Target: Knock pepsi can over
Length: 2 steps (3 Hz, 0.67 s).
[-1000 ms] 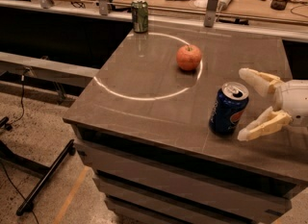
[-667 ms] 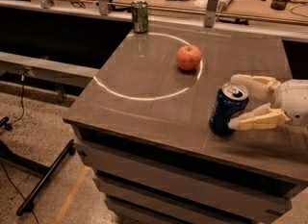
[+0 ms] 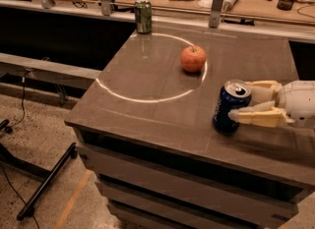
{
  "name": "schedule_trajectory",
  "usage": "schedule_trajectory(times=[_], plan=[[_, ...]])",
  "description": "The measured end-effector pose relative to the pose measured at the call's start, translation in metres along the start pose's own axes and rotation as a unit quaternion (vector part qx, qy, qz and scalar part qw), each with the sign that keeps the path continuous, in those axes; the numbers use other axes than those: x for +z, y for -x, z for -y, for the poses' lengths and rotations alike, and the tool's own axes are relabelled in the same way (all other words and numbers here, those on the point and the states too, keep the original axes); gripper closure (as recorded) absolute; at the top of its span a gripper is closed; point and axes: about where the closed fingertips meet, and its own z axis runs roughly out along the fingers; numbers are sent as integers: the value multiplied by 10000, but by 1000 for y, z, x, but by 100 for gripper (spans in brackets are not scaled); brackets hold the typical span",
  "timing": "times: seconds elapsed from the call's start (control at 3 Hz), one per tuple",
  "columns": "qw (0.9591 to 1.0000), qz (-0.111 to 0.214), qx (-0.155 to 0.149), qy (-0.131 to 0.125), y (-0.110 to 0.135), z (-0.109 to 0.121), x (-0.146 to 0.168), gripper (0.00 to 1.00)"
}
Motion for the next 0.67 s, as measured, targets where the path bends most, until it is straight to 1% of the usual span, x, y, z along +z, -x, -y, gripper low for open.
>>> schedule_trajectory(times=[0.33,0.67], plan=[[10000,3,-6,19,1,0,2,96],[9993,-346,-137,-29,13,5,2,100]])
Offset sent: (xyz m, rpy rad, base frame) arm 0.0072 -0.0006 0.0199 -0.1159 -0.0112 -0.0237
